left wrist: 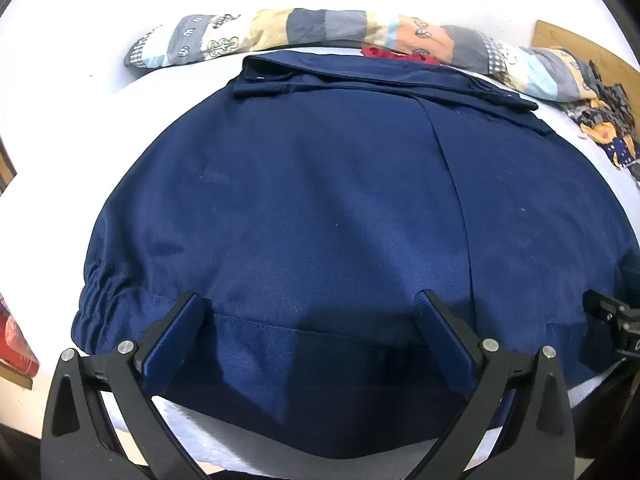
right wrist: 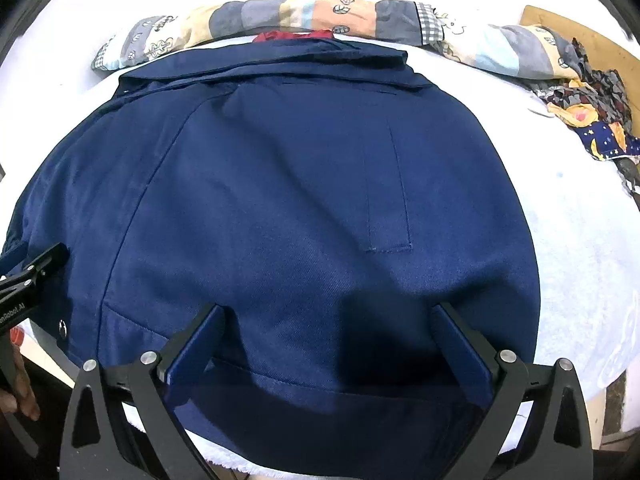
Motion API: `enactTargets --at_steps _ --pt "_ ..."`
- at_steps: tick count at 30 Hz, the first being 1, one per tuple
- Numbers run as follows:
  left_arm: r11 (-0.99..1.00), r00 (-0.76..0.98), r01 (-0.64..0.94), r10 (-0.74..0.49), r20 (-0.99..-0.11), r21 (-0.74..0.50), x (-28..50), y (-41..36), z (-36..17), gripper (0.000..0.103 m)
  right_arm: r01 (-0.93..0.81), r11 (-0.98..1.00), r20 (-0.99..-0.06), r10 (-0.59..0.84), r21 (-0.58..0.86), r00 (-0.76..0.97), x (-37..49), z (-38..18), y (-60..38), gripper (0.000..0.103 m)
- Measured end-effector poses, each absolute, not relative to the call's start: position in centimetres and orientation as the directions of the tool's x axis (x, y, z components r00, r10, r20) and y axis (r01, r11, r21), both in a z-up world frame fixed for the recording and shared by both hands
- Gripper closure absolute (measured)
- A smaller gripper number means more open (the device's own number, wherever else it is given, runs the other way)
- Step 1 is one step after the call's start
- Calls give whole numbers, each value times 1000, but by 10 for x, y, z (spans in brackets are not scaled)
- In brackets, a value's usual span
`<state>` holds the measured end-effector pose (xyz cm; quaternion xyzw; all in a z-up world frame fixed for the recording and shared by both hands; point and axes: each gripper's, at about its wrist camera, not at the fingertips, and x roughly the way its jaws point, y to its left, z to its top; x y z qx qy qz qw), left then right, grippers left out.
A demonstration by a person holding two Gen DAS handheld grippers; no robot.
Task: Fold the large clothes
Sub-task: 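Move both grippers to the edges of the folded navy jacket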
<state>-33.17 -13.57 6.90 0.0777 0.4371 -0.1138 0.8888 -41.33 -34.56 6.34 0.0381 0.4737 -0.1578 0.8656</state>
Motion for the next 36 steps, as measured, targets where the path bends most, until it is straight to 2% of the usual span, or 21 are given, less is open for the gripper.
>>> enactTargets --at_steps 4,6,10,14,16,21,28,31,33,36 --pt "959 584 279 -130 -801 48 -332 -132 73 0 300 952 -822 -216 -58 526 -422 78 -352 7" --pt "960 586 275 -123 -801 54 -333 -128 76 0 315 948 -804 -222 -46 552 -435 87 -360 7" --pt "972 606 232 -110 -788 42 -332 -115 84 0 391 918 -790 -193 63 582 -461 97 -391 8" --pt "976 585 218 -118 -802 16 -328 -109 82 0 476 870 -811 -184 128 555 -470 92 -420 11" --pt "976 579 216 -126 -805 3 -327 -108 83 0 503 850 -827 -164 158 537 -472 83 -430 16" --pt "980 590 198 -134 -797 -18 -327 -97 91 0 548 800 -842 -105 245 529 -478 71 -449 16" --pt "985 607 166 -134 -784 -40 -323 -82 103 3 514 806 -837 -41 295 546 -473 68 -442 13" --pt "986 628 161 -127 -768 -31 -322 -77 114 3 458 833 -827 0 311 562 -471 70 -429 16" --pt "988 635 154 -104 -765 -6 -320 -74 118 3 423 845 -818 30 327 574 -470 71 -424 22" --pt "991 612 134 -94 -785 -14 -313 -61 117 3 412 847 -814 41 336 579 -469 72 -423 27"
